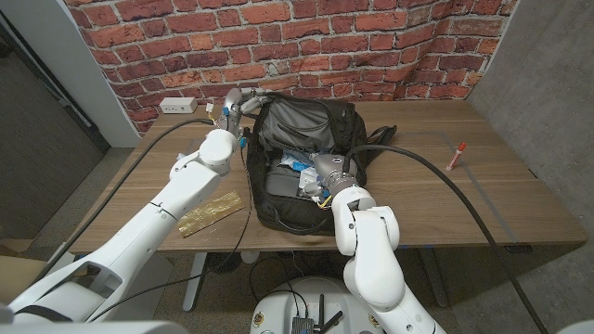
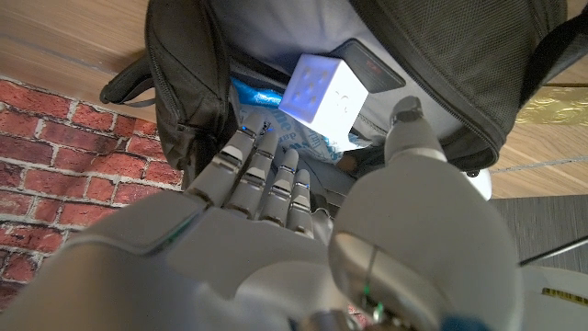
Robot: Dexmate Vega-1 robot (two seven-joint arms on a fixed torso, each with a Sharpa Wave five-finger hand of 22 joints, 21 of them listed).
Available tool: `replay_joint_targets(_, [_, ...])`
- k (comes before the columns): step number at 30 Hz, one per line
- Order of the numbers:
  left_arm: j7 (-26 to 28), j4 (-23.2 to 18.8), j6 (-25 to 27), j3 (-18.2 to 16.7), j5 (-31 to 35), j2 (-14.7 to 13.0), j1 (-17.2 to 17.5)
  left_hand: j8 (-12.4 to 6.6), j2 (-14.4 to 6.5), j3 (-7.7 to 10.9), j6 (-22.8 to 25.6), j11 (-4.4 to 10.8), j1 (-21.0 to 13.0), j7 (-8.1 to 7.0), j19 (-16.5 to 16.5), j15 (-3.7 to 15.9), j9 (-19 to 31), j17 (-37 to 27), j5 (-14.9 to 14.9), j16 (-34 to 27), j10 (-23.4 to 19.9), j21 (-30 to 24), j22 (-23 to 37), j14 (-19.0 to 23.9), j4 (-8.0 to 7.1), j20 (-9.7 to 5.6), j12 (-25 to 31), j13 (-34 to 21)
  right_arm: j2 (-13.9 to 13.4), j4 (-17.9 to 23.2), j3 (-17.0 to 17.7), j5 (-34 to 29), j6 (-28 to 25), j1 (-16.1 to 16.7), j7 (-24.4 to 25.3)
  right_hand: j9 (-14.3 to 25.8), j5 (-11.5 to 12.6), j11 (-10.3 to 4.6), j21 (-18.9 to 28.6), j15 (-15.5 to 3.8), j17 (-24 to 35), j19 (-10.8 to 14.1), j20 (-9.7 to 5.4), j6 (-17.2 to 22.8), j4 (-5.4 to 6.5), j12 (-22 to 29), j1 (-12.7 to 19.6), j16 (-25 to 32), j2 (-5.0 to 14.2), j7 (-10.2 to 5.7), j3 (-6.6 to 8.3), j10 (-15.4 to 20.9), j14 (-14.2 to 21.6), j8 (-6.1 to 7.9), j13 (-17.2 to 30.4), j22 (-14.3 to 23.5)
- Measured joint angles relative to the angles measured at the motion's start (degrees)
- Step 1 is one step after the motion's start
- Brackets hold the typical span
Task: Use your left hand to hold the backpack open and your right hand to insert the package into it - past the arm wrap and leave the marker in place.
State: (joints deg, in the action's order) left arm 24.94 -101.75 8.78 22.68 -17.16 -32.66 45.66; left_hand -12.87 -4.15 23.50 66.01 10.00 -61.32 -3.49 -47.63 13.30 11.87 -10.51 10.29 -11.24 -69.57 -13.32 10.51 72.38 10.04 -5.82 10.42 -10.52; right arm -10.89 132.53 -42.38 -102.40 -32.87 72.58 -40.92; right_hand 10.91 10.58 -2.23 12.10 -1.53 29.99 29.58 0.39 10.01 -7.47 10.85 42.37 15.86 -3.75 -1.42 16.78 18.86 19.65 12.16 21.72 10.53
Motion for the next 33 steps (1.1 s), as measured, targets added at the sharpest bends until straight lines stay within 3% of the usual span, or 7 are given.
replay_joint_targets(12, [0.0,0.1,0.0,0.2,0.0,0.2,-0.1,0.02,-0.1,0.00,-0.2,-0.09,-0.1,0.14,0.0,0.00,0.0,0.0,0.0,0.0,0.0,0.0,0.0,0.0,0.00,0.00,0.1,0.0,-0.4,2.5,0.6,0.4,0.0,2.9,2.8,-0.3,0.0,-0.24,0.2,-0.44,-0.3,0.8,-0.81,1.3,0.24,0.4,-0.7,0.0,0.68,-1.23,-0.23,1.0,0.4,0.15,-0.7,0.0])
replay_joint_targets(33, [0.0,0.1,0.6,0.8,0.5,0.4,-1.1,0.05,0.0,0.00,-0.2,-0.24,-0.3,0.12,0.0,0.00,0.0,0.0,0.0,0.1,0.1,0.4,-0.1,0.0,0.00,0.00,0.2,0.0,-2.0,7.1,2.4,3.3,0.0,8.6,8.2,-0.3,0.0,-0.52,0.2,-0.93,-0.8,1.4,-1.42,4.0,0.47,0.9,-1.6,0.0,1.61,-1.38,-0.47,3.2,0.9,0.88,-1.6,-0.1])
